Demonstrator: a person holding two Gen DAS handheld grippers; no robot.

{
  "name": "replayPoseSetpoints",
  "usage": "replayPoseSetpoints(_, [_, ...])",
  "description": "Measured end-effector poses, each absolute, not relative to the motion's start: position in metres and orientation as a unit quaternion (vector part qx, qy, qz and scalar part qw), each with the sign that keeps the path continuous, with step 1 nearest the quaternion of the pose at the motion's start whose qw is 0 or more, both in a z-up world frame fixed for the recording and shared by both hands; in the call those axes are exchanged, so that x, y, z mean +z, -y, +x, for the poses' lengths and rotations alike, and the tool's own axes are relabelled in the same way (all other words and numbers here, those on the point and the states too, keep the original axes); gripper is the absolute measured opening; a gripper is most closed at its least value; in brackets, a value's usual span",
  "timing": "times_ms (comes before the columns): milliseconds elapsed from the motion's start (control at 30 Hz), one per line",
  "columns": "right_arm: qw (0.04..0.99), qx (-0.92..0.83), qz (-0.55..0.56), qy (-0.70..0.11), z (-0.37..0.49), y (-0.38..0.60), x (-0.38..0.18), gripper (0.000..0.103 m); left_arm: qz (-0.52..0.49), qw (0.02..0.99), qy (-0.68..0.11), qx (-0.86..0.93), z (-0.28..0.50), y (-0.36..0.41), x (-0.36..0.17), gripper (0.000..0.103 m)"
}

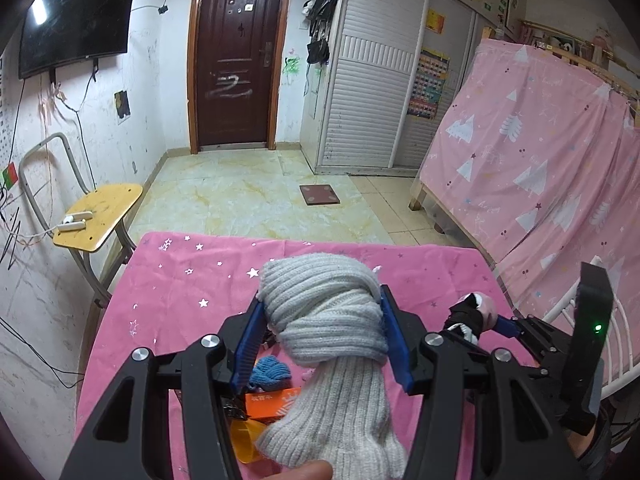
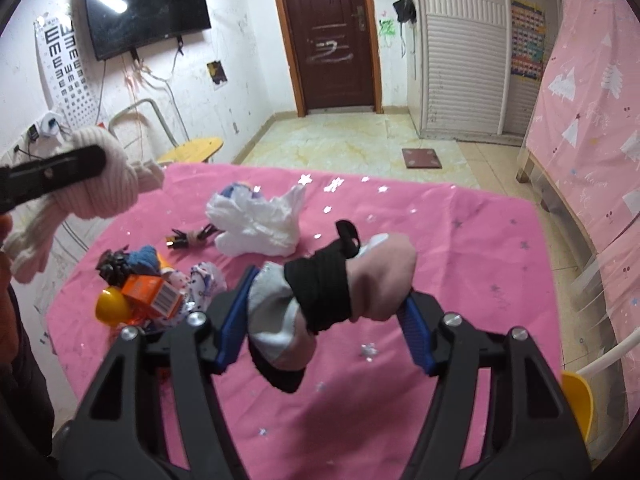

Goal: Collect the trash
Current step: 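Carry both items to the yellow bin and open the right tool over it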

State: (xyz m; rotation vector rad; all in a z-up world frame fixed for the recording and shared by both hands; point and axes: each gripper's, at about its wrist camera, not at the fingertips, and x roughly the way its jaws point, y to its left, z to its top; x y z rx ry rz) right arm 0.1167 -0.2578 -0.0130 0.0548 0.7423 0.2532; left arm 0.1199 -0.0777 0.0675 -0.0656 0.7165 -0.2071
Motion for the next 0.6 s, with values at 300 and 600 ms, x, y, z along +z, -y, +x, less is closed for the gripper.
replayPoseSetpoints(300, [0.939,0.105,0.048,-0.325,0.092,0.299,0.005,0.064,-0.01,0.934,-0.34,-0.114,0.108,0.109,0.078,0.047])
replayPoseSetpoints(600, [0.948,0.07,0.07,-0.301,0.063,0.346,0.012,0.064,0.014,0.931,-0.338,-0.137,0.1,0.154,0.082,0.047])
